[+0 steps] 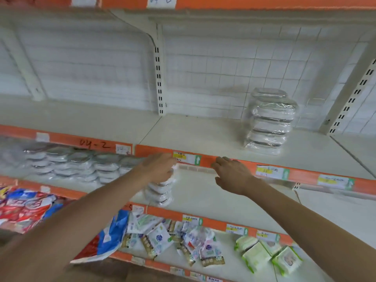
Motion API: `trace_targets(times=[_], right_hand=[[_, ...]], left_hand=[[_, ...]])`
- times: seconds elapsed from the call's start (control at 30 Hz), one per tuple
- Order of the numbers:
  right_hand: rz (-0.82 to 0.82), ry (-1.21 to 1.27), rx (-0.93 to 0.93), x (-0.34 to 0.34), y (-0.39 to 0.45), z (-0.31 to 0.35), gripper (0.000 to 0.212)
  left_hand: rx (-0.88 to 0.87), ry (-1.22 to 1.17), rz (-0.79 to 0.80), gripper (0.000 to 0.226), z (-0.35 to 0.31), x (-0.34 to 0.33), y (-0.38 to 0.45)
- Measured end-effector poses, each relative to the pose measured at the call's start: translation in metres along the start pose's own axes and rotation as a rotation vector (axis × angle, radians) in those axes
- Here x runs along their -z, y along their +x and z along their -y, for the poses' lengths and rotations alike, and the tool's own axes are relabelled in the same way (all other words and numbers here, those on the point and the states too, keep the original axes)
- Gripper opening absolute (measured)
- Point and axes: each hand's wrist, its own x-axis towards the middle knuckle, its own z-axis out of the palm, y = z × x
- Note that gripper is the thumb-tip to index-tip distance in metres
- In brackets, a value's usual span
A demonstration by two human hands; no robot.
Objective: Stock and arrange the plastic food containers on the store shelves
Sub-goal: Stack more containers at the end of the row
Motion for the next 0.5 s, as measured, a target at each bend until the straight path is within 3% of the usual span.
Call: trace_targets(times=[0.1,0.27,0.5], right_hand=[[0.042,0.017,0.046,-0.004,0.006,0.032,0.043],[0.137,0.083,0.09,-0.015,0.013,0.078,0.049],[0.246,0.23,0.078,-0.039,0.027,0.125,0.058]], left_hand=[[0.027,-0.076,0.043,0.04,0.02,-0.014,-0.04],[0.137,-0.09,0.217,0.026,0.04,-0.042,-0.093],[0.167,-0.171,0.216,0.037,0.053,-0.068,-0.122]])
